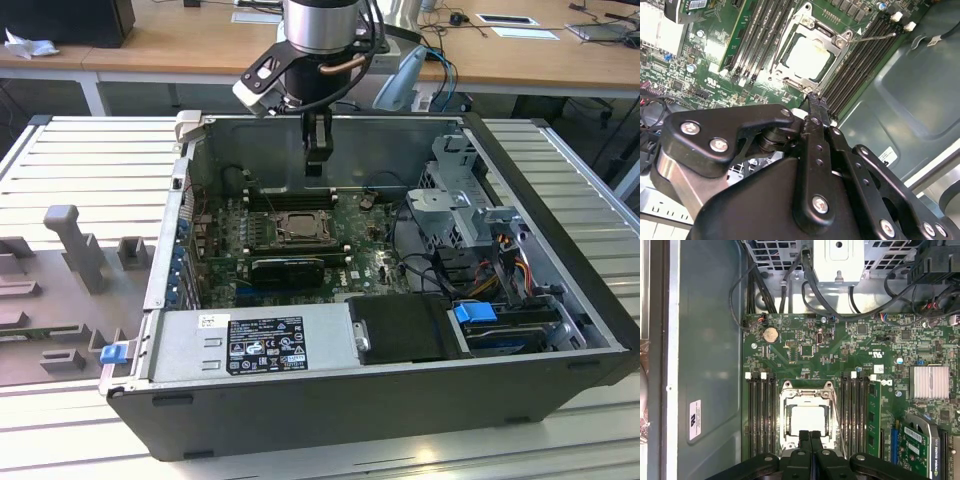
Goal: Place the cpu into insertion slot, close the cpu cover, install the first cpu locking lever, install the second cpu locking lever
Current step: 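Install the first cpu locking lever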
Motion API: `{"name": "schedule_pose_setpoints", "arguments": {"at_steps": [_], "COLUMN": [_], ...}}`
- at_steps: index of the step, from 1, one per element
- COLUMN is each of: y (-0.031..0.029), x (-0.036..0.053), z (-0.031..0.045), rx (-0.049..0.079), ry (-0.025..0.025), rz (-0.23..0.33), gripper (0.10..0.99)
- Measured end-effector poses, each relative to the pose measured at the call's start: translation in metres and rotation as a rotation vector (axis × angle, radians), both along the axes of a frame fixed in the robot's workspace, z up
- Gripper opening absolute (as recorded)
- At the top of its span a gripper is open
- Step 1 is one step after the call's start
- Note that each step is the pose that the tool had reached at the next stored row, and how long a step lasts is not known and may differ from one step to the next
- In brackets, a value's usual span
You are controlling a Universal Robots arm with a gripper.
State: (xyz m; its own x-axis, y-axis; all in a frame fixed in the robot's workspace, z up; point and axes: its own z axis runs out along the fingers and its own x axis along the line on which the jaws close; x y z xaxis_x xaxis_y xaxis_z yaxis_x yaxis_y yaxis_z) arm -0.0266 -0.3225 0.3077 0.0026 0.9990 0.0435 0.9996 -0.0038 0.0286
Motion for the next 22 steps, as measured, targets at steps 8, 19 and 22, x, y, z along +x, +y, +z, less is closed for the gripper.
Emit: {"name": "schedule_pose_setpoints", "arguments": {"at_steps": [8,19,22], "y": [0.0000,0.0000,0.0000], "x": [-0.0133,-0.0291,-0.0291], "z": [0.0003,0.0001,-0.0011], "rx": [0.000,0.000,0.000], "ry": [-0.0003,-0.0001,-0.0002], "rz": [0.000,0.020,0.096], "gripper": [0.106,0.106,0.106]}}
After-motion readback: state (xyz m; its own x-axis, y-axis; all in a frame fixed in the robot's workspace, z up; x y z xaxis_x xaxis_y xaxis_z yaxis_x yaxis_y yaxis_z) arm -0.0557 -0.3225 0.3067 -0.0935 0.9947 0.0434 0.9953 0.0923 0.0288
